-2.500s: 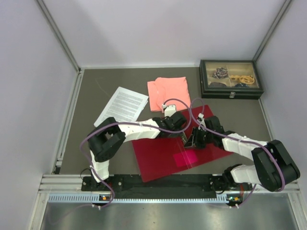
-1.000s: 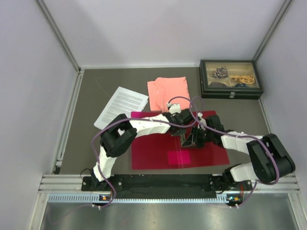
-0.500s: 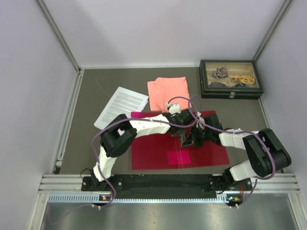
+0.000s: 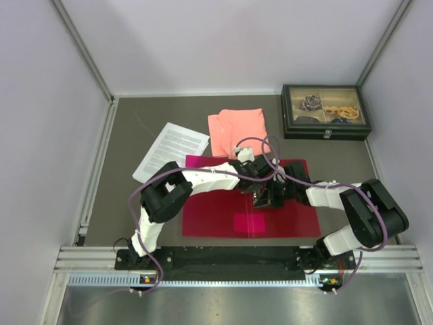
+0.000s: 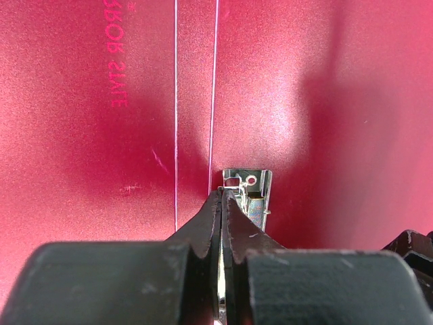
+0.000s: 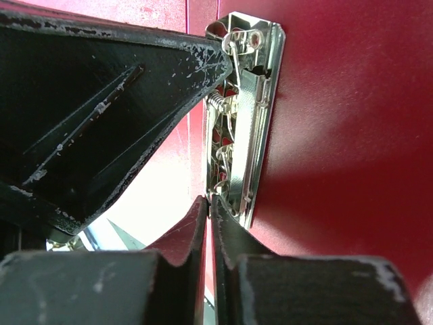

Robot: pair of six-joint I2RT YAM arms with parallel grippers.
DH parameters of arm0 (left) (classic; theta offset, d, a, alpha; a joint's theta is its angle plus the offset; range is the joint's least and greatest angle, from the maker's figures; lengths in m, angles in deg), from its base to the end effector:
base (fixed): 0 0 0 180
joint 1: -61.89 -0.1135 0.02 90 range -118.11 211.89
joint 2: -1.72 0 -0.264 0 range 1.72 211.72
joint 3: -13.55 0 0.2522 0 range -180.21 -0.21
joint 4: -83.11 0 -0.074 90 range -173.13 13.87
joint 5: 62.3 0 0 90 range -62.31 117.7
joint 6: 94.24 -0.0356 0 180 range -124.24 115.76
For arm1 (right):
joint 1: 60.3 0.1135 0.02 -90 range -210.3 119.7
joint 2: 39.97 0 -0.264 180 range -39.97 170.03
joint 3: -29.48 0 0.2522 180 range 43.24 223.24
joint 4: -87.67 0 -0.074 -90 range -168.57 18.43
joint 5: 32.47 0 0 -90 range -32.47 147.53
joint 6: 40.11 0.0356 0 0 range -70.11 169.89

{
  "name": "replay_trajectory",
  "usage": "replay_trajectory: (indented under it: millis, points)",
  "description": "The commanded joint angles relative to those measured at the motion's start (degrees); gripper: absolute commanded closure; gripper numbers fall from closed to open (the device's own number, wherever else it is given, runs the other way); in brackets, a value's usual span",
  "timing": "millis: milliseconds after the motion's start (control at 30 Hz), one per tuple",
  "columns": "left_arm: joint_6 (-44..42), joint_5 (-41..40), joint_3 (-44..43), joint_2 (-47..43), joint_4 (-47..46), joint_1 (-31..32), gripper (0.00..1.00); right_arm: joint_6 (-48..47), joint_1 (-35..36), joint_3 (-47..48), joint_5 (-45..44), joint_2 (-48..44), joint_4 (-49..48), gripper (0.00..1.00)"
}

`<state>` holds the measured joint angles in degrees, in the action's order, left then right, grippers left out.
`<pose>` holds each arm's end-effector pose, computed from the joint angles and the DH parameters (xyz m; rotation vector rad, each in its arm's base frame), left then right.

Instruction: Put the files into the folder

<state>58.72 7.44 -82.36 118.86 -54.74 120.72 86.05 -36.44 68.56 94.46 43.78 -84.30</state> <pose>0.2298 -0.3561 0.1611 -0.2031 2.5895 -0.3109 0.2042 0.1137 0.1171 -0.0130 2.6541 1.2078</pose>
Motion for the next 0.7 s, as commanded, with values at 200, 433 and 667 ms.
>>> replay_trajectory:
  millis: [200, 433, 667]
  points:
    - [-4.2, 2.6, 4.5, -1.4, 1.2, 0.6, 1.0, -1.9, 5.1, 8.0, -18.0, 1.9, 15.7, 1.0]
    - [-10.4, 2.5, 7.3, -3.7, 1.0, 0.6, 1.0, 2.7, 5.5, 9.2, -21.1, 7.7, 20.8, 1.0]
    - [-12.5, 3.2, 8.6, -6.0, 1.8, 0.6, 1.0, 8.9, 5.8, 6.4, -25.0, 10.4, 24.5, 1.0]
